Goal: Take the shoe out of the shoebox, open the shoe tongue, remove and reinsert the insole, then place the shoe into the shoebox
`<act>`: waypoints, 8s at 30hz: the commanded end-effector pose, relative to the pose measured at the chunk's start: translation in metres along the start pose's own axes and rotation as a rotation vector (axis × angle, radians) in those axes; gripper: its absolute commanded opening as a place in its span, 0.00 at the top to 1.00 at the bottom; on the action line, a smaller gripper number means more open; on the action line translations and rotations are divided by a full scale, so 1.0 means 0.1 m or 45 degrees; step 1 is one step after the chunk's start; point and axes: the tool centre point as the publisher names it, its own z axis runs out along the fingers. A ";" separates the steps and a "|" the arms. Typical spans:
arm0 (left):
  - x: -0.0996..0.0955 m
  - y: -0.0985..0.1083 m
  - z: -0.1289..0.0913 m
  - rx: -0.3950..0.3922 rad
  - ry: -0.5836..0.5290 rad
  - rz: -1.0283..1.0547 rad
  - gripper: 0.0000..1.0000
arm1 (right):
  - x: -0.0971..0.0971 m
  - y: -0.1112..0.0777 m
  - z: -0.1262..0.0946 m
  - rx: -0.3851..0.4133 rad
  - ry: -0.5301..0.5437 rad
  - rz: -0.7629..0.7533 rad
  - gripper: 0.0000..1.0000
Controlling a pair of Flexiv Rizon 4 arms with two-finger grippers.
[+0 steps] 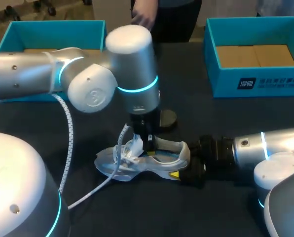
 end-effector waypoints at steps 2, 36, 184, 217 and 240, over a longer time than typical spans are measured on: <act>0.02 0.10 -0.12 0.120 0.038 0.000 1.00 | 0.02 -0.02 0.04 0.005 -0.001 -0.001 1.00; 0.06 -0.11 -0.36 0.328 -0.011 -0.117 1.00 | 0.02 -0.02 0.04 0.005 -0.001 -0.001 1.00; -0.07 -0.60 -0.37 -0.093 -0.498 0.873 0.49 | 0.02 -0.02 0.04 0.005 -0.001 -0.001 1.00; -0.01 -0.71 -0.88 0.402 -0.411 0.539 1.00 | 0.02 -0.02 0.04 0.005 -0.001 -0.001 1.00; 0.49 -1.57 -1.80 0.959 -0.133 0.508 1.00 | 0.02 -0.02 0.04 0.005 -0.001 -0.001 1.00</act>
